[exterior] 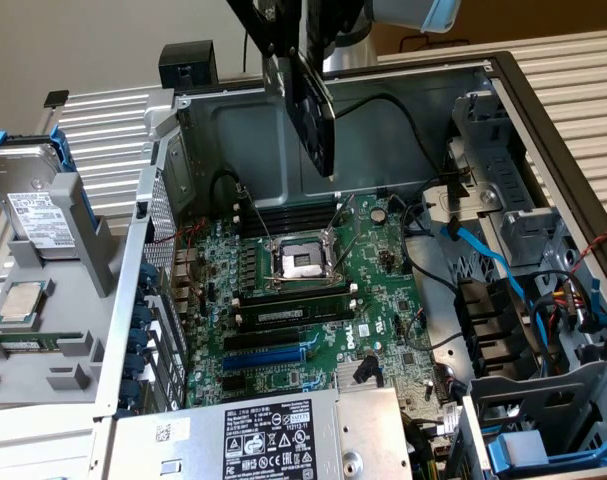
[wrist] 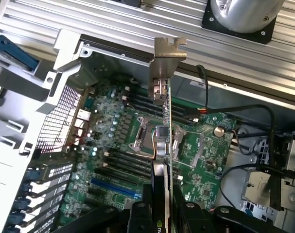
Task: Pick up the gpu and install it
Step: 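Pick up the gpu and move the gpu toward the slot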
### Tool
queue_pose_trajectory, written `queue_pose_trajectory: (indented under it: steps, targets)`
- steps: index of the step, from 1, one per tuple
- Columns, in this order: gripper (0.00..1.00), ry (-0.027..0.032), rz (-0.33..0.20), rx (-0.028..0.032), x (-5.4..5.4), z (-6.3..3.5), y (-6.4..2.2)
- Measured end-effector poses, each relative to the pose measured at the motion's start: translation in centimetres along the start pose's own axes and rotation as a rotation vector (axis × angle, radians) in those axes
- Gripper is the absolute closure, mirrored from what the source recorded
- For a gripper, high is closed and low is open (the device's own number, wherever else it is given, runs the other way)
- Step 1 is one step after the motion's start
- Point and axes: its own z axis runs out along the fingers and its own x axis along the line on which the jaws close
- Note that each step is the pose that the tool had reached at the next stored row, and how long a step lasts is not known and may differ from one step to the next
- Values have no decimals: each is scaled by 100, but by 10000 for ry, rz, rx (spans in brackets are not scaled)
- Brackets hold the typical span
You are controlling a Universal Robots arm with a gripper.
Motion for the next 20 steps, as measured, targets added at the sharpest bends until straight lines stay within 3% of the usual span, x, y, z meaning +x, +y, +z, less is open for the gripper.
queue_pose_trajectory:
  steps: [20]
  targets:
    - [73,413,-3103,37,-93,0,-30]
